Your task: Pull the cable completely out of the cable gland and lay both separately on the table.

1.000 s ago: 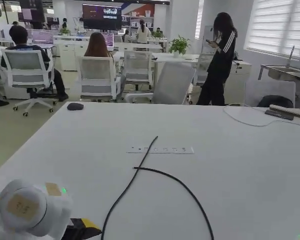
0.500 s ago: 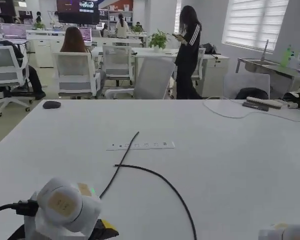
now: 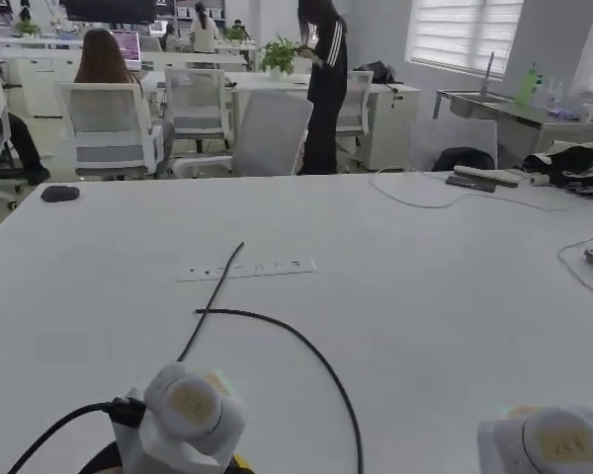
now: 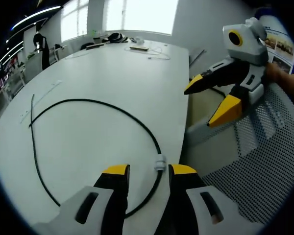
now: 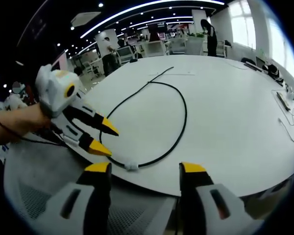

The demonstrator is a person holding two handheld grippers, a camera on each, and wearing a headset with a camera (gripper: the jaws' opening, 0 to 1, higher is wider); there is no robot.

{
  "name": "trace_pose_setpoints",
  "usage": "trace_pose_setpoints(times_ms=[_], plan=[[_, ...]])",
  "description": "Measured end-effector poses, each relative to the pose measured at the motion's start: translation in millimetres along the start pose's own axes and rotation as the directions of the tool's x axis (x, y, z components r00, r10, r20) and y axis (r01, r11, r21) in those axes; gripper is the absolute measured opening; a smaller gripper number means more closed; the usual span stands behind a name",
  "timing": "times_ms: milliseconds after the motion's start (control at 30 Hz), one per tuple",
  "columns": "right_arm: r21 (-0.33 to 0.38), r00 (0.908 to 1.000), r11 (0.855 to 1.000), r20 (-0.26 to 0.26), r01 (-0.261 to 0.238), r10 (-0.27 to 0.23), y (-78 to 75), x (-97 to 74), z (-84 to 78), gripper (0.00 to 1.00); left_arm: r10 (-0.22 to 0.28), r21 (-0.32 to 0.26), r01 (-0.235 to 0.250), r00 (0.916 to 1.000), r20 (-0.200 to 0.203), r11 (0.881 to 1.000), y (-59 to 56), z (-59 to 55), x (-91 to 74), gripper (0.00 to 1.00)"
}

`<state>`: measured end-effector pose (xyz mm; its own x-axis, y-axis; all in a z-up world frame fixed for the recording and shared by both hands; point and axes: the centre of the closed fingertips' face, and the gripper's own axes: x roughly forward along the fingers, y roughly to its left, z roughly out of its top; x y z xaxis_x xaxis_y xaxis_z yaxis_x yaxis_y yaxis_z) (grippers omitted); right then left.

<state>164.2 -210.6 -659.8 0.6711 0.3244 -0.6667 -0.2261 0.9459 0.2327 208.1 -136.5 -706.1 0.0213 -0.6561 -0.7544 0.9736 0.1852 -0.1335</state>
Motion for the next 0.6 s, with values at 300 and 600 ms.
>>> trace_pose_setpoints(times_ms=[300, 600], plan=[[0.007, 1.0000, 1.000, 0.008, 0.000, 0.000, 0.1, -0.5, 1.2, 0.58, -0.073, 0.065, 0.081, 0.9906, -0.115, 0.995, -20.1, -21.7, 35.8, 0.29], [0.006, 1.0000, 1.000, 0.005, -0.001, 0.001, 0.9, -1.1, 0.1, 0.58, -0.068, 0.081, 0.078, 0.9908, -0.117, 0.994, -21.0, -24.6, 50.7, 0.23]])
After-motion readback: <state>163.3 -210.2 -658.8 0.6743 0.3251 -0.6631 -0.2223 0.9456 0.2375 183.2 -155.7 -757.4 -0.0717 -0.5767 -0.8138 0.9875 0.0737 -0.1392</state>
